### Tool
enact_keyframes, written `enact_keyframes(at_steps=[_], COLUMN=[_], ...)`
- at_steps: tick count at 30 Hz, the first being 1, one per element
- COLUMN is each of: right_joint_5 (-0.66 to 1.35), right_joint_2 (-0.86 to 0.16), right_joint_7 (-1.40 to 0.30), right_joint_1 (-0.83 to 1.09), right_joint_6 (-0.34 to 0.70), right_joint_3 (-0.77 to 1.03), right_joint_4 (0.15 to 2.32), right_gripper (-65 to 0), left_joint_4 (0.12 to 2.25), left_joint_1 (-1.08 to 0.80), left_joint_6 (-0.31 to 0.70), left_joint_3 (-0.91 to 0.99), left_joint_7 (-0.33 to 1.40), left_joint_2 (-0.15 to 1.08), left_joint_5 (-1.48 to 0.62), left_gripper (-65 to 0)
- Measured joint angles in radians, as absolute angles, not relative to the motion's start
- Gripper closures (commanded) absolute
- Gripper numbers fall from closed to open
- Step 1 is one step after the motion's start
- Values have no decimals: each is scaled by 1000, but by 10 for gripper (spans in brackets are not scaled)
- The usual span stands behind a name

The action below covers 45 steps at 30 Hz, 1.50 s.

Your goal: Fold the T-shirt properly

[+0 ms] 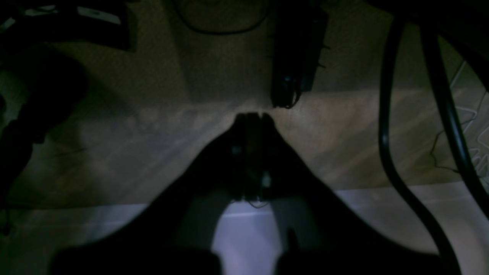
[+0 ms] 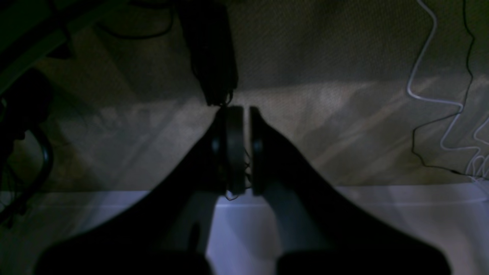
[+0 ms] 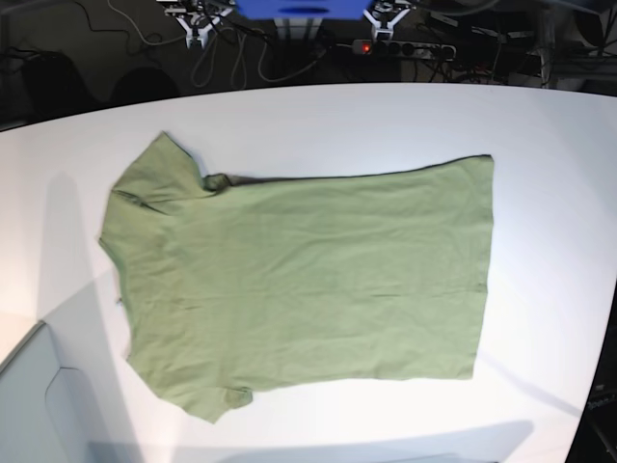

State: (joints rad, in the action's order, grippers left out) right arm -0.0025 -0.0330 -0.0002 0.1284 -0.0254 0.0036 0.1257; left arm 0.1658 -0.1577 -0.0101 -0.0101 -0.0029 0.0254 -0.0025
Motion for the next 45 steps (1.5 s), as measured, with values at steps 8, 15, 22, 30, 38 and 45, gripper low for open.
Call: enact_keyframes(at_steps=[8,15,22,30,38,45], right_joint_5=[-2,-2,-2,-3,-4,-1], right_joint_2=[-33,-33,-33,-49,-93,-156], right_joint_7=[0,0,0,-9,-36,-45], right_joint_1=[131,131,131,279,551,751], right_joint_6=[-24,-24,-24,-9,-8,-7], right_joint_3=[4,4,4,3,0,0], right_joint_4=[126,126,126,382,794,1161], right_gripper=[-2,-2,-2,-1,-1,-1], left_joint_4=[166,166,177,448,738,1156], left_joint_1=[-158,-158,-171,-340,-516,-744], left_joint_6=[-10,-10,-10,-3,-8,-9], left_joint_3=[-10,-10,-4,-4,-3,-8], left_joint_7=[-3,-3,-4,4,16,19], left_joint_2=[25,25,25,39,86,130], left_joint_5=[-3,-3,-3,-2,-6,-4], left_gripper=[-1,-1,-1,-1,-1,-1])
